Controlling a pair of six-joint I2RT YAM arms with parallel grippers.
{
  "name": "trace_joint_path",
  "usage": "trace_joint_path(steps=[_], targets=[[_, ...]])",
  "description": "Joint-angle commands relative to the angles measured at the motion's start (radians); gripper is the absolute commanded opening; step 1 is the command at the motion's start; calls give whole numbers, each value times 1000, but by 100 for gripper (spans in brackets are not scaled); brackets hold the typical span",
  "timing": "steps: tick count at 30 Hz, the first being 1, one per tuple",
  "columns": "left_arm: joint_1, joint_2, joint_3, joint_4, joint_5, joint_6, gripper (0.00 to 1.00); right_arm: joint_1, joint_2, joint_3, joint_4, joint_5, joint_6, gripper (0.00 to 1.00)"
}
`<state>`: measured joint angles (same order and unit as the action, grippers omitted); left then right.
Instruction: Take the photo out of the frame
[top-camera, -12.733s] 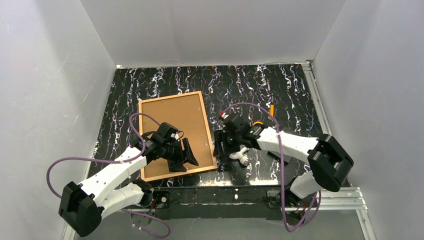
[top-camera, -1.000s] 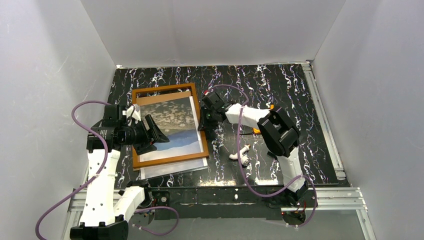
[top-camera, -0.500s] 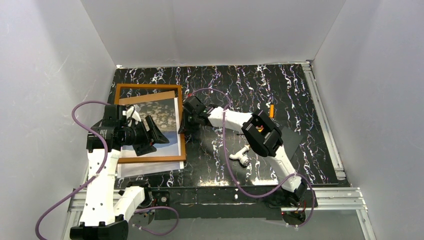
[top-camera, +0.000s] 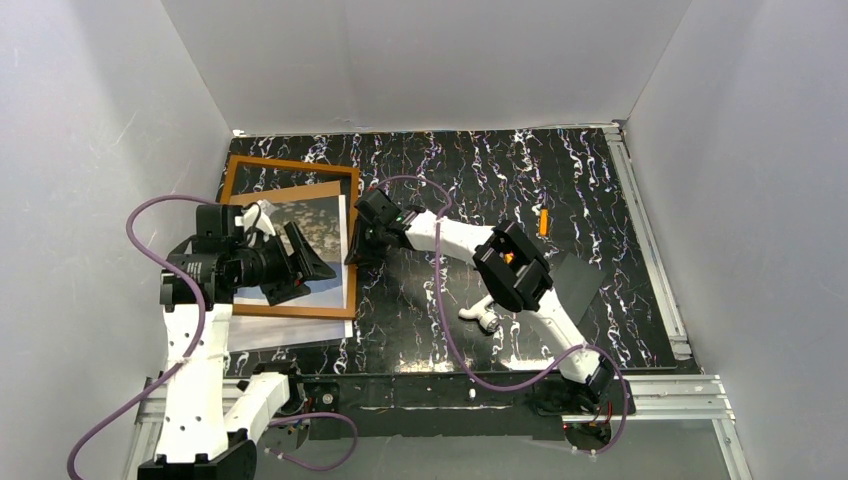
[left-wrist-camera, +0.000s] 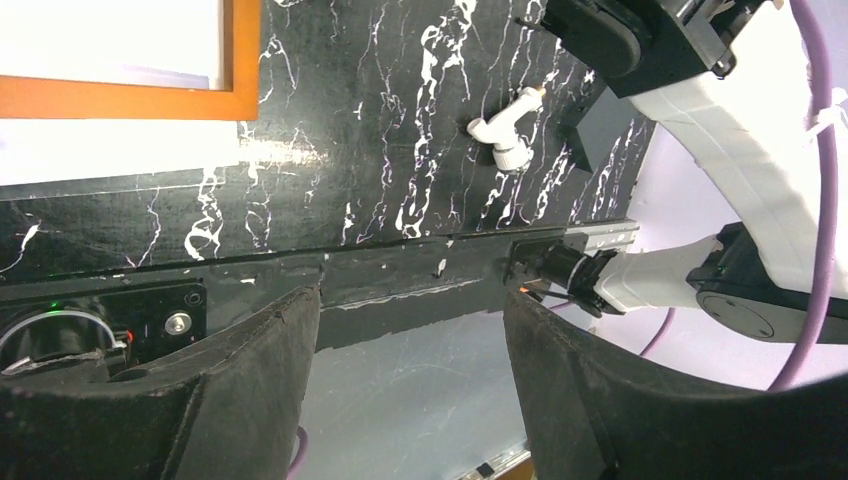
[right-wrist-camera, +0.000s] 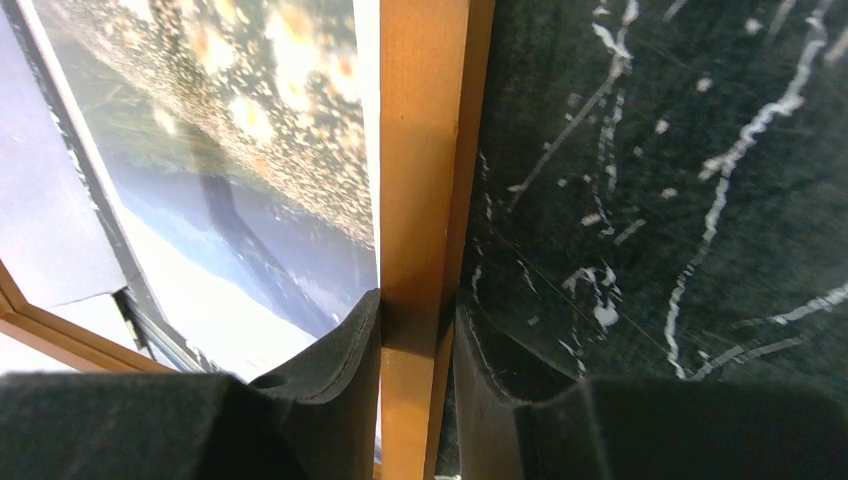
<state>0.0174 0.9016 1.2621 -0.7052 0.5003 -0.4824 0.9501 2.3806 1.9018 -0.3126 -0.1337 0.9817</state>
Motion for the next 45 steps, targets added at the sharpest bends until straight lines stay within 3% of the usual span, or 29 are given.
trace_joint_path(steps=[1, 7, 17, 22, 32, 45], targets=[[-2, -12, 64, -93, 45, -19, 67, -35, -132, -10, -50, -7, -65, 10], [-2, 24, 172, -65, 107, -103, 67, -129, -289, -117, -114, -30, -212, 1], [-2, 1, 104, -13, 96, -128, 69, -379, -461, -345, -146, -66, -400, 1], [-2, 0, 66, -9, 95, -132, 69, -481, -471, -382, -172, 1, -477, 1], [-2, 11, 60, -13, 94, -106, 69, -555, -466, -441, -147, 118, -542, 1], [-27, 35, -15, -18, 75, -66, 70, -605, -412, -417, -123, 4, -683, 1]])
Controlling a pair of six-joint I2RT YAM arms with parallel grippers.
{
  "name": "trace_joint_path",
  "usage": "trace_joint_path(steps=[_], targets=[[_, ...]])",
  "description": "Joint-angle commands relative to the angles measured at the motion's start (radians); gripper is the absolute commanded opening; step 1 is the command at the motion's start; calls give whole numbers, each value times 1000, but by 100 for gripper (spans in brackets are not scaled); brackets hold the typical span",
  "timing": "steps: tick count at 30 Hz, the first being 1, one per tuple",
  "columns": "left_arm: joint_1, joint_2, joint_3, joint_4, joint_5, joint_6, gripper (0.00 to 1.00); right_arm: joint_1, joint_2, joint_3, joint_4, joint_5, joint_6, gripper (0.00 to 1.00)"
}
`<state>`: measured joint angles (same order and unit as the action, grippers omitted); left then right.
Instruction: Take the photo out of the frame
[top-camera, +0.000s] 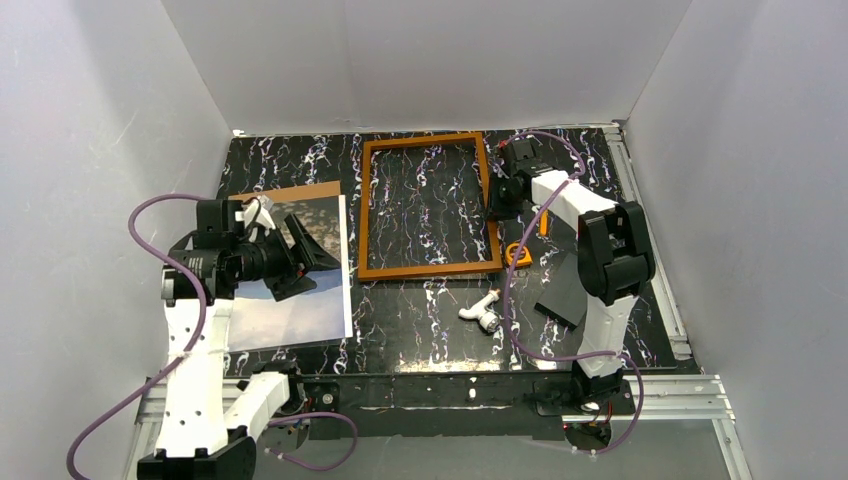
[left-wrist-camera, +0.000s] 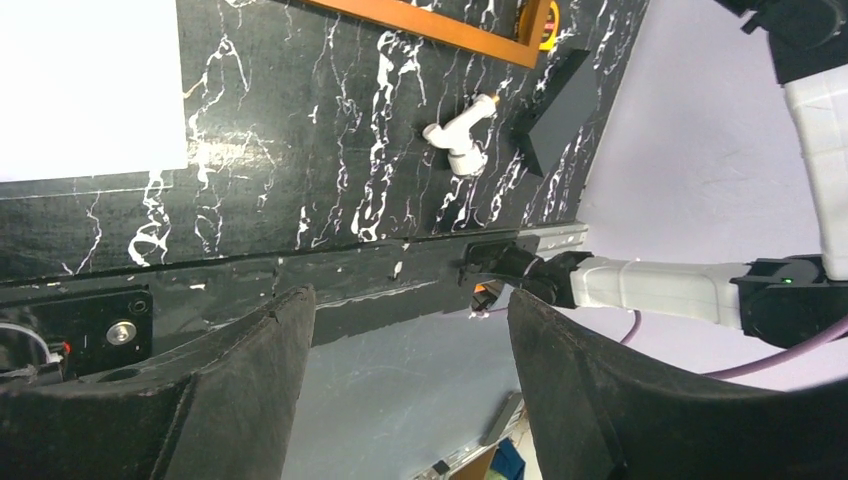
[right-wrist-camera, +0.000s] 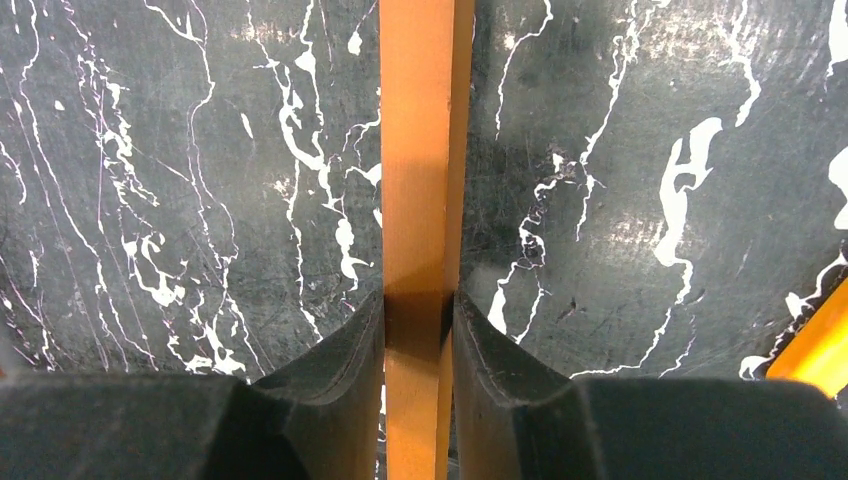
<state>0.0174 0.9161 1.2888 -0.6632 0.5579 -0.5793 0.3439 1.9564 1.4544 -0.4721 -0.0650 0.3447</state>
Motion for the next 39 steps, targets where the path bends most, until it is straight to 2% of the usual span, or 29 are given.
trace_joint_path(steps=[1, 3, 7, 12, 15, 18, 20, 24, 26, 30, 33, 37, 39], targets=[[-34, 28, -57, -64, 16, 36, 70, 2, 16, 32, 36, -65, -46, 1], [-39, 44, -81, -70, 1, 56, 70, 2, 15, 27, 38, -65, -41, 1], [-42, 103, -131, -64, -69, 114, 70, 3, 1, 25, 28, -45, -18, 27], [-42, 266, -139, -88, -184, 205, 69, 23, -47, 103, -120, 75, 15, 54], [-41, 350, -138, -61, -263, 215, 69, 71, -105, 147, -211, 170, 41, 63], [-21, 422, -125, -25, -301, 210, 69, 162, -178, 130, -240, 185, 88, 63], [48, 478, -102, -19, -278, 198, 68, 278, -241, 70, -191, 149, 134, 63], [202, 590, -74, 21, -158, 144, 65, 446, -302, -111, 104, -113, 302, 60], [252, 644, -59, 35, -155, 129, 64, 507, -297, -203, 356, -227, 416, 58], [338, 717, -71, 95, -91, 75, 62, 582, -221, -260, 594, -335, 548, 51], [390, 733, -86, 156, -68, 56, 62, 631, -143, -240, 650, -365, 579, 43], [420, 806, -60, 138, -81, 80, 58, 681, -33, -200, 650, -353, 566, 38], [422, 810, -79, 147, -89, 82, 56, 687, 5, -189, 641, -349, 559, 33]])
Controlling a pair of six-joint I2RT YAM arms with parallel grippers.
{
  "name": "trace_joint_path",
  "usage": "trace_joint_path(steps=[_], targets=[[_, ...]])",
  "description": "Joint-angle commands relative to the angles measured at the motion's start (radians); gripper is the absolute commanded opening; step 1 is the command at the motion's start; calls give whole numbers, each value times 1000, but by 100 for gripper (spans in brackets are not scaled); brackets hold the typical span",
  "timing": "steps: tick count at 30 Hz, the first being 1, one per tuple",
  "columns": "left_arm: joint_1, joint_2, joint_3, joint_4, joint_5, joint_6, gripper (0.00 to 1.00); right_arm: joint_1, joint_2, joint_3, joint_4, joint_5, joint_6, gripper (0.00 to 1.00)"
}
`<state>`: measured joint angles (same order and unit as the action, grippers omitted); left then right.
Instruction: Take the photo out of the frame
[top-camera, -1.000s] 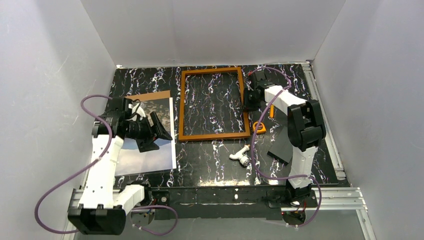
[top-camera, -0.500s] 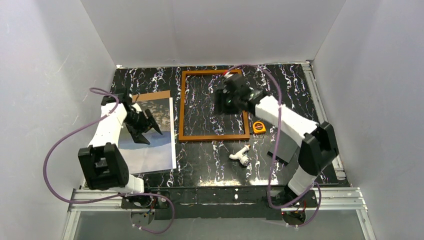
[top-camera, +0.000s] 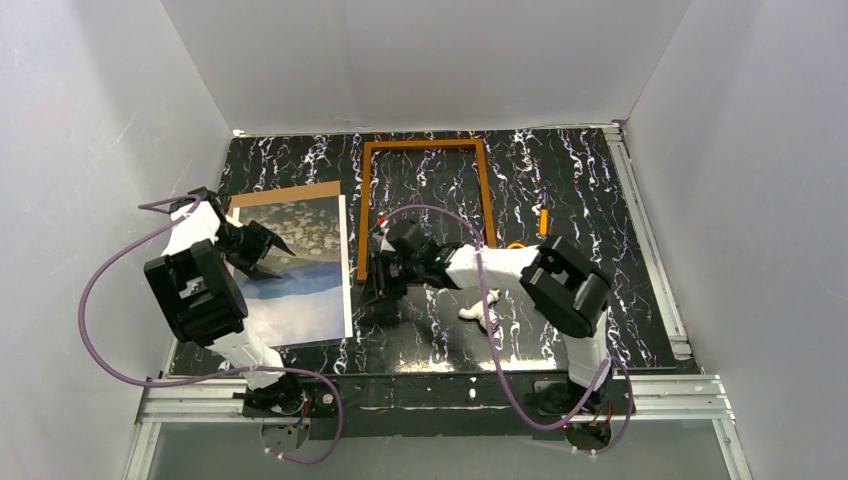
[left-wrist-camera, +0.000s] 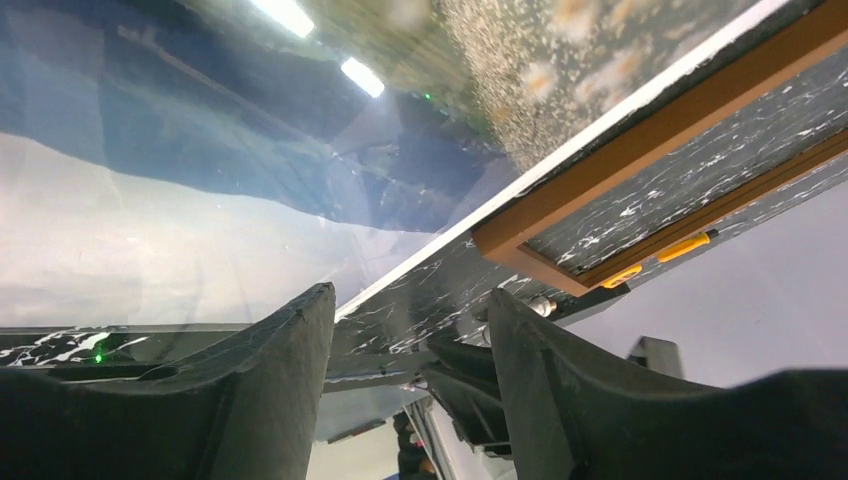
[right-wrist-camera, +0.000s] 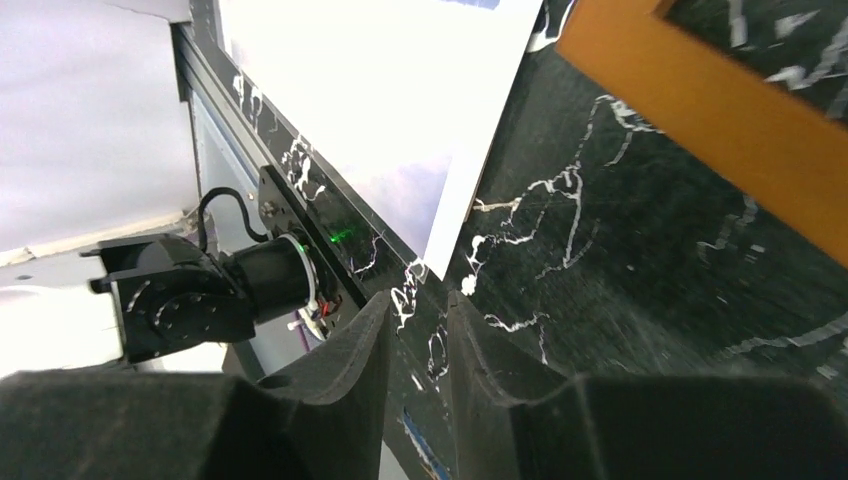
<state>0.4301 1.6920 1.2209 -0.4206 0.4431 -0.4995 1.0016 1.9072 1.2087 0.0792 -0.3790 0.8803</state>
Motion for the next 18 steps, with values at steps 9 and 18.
trace_joint_path(steps=[9, 18], targets=[[9, 52, -71, -26, 48, -39, 54, 28, 170, 121, 57, -44, -33, 17], [10, 80, -85, -22, 17, -61, 54, 18, 261, 173, 86, -84, 1, 22]])
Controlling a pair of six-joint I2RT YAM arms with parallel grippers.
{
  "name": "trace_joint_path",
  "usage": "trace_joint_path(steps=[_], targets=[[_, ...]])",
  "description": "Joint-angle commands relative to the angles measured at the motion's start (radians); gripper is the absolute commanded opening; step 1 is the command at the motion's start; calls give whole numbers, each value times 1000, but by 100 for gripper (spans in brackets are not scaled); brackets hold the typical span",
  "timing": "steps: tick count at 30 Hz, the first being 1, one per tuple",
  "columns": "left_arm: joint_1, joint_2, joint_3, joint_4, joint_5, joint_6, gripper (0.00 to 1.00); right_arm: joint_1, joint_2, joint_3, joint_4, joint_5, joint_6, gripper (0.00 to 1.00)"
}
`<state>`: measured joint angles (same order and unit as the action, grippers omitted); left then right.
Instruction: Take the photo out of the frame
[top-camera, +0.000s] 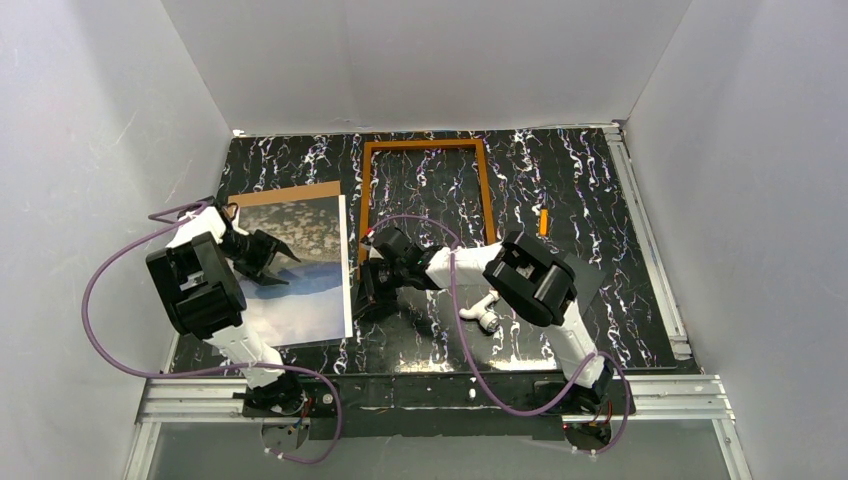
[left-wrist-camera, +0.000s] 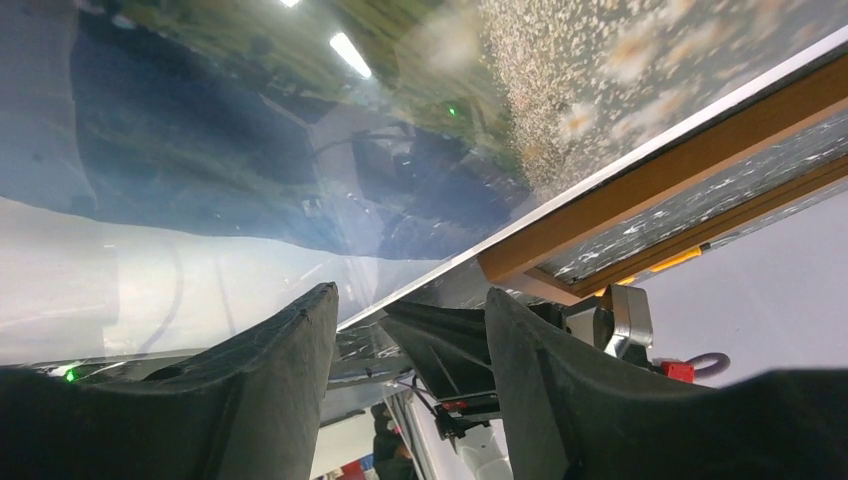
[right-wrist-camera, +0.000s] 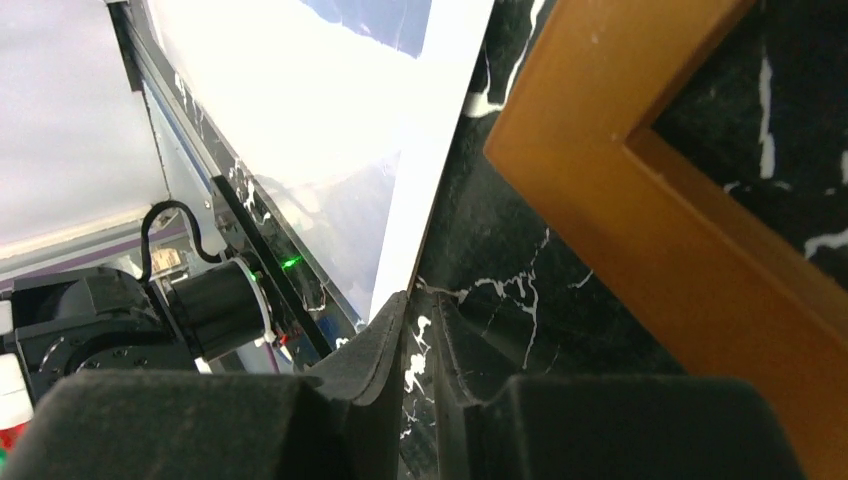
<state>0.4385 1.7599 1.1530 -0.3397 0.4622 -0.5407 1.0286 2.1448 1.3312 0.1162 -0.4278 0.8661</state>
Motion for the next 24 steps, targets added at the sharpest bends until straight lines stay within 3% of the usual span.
trace_joint_path(steps=[1, 13, 19, 24], targets=[[2, 16, -16, -107, -5, -21, 54, -15, 31, 50, 73, -48, 26, 22], [3, 74, 0, -144, -43, -28, 54, -37, 67, 32, 204, -121, 126, 26], [2, 76, -3, -146, -51, -25, 54, -37, 59, 51, 104, -62, 82, 29], [3, 81, -2, -147, -53, -25, 54, -36, 83, 59, 137, -97, 98, 29]])
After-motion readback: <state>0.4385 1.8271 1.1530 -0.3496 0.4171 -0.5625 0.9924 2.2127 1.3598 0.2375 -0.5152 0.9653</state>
